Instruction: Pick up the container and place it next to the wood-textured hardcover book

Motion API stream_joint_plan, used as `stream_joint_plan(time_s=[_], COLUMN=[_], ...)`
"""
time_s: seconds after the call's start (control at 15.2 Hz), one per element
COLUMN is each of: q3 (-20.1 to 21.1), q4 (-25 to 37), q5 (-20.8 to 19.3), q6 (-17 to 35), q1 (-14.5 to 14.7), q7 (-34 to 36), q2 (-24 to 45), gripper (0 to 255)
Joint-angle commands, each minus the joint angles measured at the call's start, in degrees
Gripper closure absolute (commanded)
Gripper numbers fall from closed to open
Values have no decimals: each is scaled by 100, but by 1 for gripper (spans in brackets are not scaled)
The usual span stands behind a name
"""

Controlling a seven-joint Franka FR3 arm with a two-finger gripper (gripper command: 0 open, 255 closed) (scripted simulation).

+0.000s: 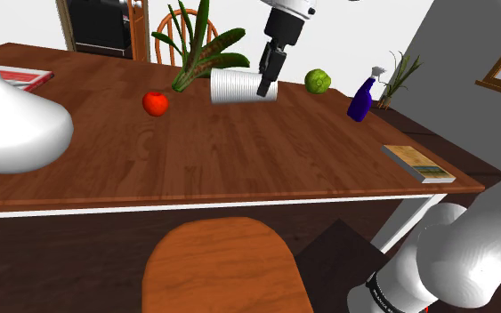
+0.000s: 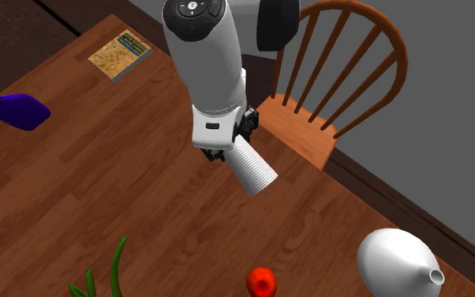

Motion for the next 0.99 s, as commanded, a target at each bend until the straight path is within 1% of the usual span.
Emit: stream_joint_plan(time_s=[0.0,0.46,0.92], q3=[-183,-808,-1467], q4=[-174,-473,-445], q5=[5,-71,-198], q6=[-14,-173,-358], q1=[-112,-469,-819], q7=[-305,-1260,-2234], q2=[-153,-490,-532], gripper=[255,255,255])
